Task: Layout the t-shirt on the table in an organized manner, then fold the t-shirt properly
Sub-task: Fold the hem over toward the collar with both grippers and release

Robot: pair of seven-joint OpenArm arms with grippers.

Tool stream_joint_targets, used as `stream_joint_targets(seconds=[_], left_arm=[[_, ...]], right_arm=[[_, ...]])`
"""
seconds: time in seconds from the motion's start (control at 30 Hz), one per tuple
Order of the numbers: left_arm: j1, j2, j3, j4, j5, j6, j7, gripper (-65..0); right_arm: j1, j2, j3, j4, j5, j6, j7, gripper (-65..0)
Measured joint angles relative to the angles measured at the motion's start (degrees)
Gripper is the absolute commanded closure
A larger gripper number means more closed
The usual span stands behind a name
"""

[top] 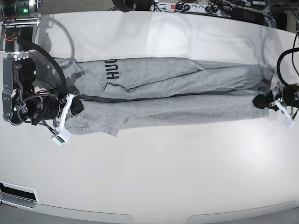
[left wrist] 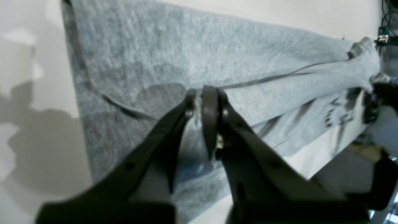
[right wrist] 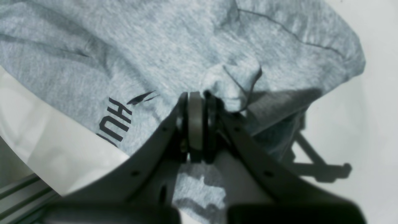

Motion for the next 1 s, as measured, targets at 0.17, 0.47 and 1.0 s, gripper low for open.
stream_joint_targets(seconds=[0.17,0.47,1.0], left_arm=[[0.0,-1.2,0.0,0.0,-3.5,0.0,2.8,0.0],[0.6,-4.3,0.0,0.1,-7.5,0.0,4.8,0.0],[2.7,-4.5,0.0,0.1,-8.6,0.0,-1.2,-34.9]], right_arm=[[0.2,0.0,0.0,0.0,-3.1,0.0,1.1,0.0],[0.2,0.2,0.0,0.0,-3.0,0.0,1.9,0.0],[4.9,4.9,-0.2,0.9,-1.9,-1.9,-2.7,-25.4]])
